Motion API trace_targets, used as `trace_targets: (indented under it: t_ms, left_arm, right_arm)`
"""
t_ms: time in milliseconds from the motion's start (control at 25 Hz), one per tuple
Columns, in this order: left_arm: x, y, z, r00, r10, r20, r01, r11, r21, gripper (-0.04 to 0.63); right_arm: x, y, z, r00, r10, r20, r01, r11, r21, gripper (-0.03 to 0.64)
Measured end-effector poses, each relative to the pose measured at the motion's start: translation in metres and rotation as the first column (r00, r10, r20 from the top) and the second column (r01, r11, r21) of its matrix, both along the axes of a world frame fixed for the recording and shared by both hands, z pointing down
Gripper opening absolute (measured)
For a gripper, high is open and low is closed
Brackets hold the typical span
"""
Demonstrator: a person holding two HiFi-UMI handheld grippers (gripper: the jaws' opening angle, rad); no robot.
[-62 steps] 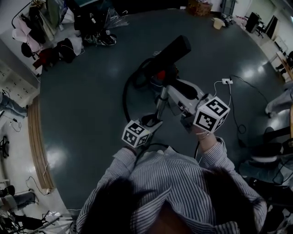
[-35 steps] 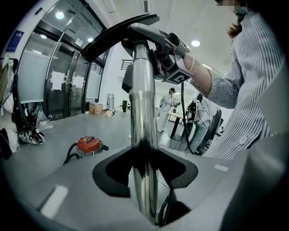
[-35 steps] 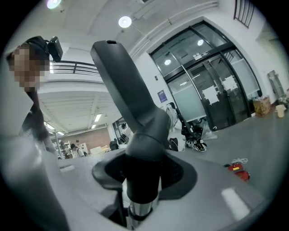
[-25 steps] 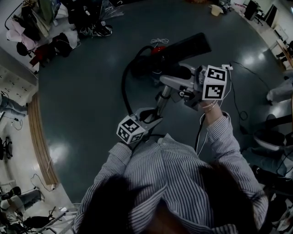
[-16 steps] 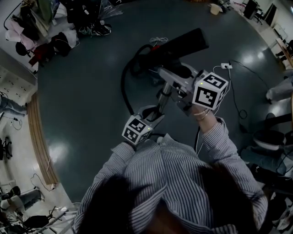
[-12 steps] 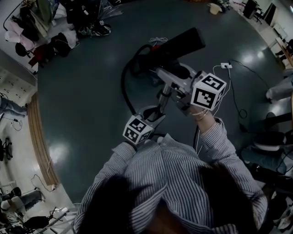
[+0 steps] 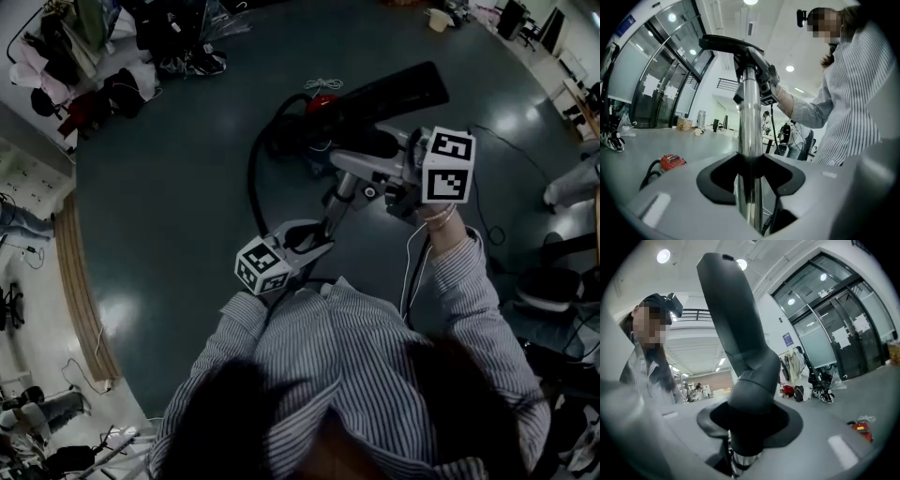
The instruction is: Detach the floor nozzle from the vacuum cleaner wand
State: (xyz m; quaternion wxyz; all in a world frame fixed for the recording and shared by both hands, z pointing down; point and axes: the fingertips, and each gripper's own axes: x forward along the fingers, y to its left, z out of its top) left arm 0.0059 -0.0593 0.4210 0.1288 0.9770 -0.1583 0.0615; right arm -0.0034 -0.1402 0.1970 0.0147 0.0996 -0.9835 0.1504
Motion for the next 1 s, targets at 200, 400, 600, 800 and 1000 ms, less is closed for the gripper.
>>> trace_targets:
  t_ms: [200,400,600,800,1000]
  left_arm:
    - [0.001,0.007,-0.003,0.992,0.083,-0.092,-0.087,0.995,-0.045,0.161]
    - [0.008,-0.003,0.002,1.000,-0.002,-0.015,0.002,1.000,-0.012,0.158]
    - [0.026,-0.012,0.010,0.983,-0.041,0.181,0.011,0.986,0.165,0.189]
    - [0.034,-0.025,0.009,0.988,-0.056,0.147,0.028,0.981,0.191,0.207]
    - [0.041,-0.043,0.000,0.986,-0.113,0.125,0.089,0.978,0.187,0.307]
  right_arm:
    - [-0.007,0.024,-0.003,0.979,-0.197,-0.054,0.200,0.977,0.075,0.152]
    - [-0.009,0.012,0.001,0.991,-0.112,-0.078,0.117,0.991,0.063,0.150]
    - [-0.019,0.014,0.005,0.994,-0.075,-0.079,0.079,0.996,0.045,0.146]
    - [-0.027,0.014,0.000,0.998,-0.043,-0.050,0.047,0.996,0.075,0.146]
    - [-0.013,-0.002,-0.009,0.997,0.067,-0.030,-0.065,0.995,0.072,0.146]
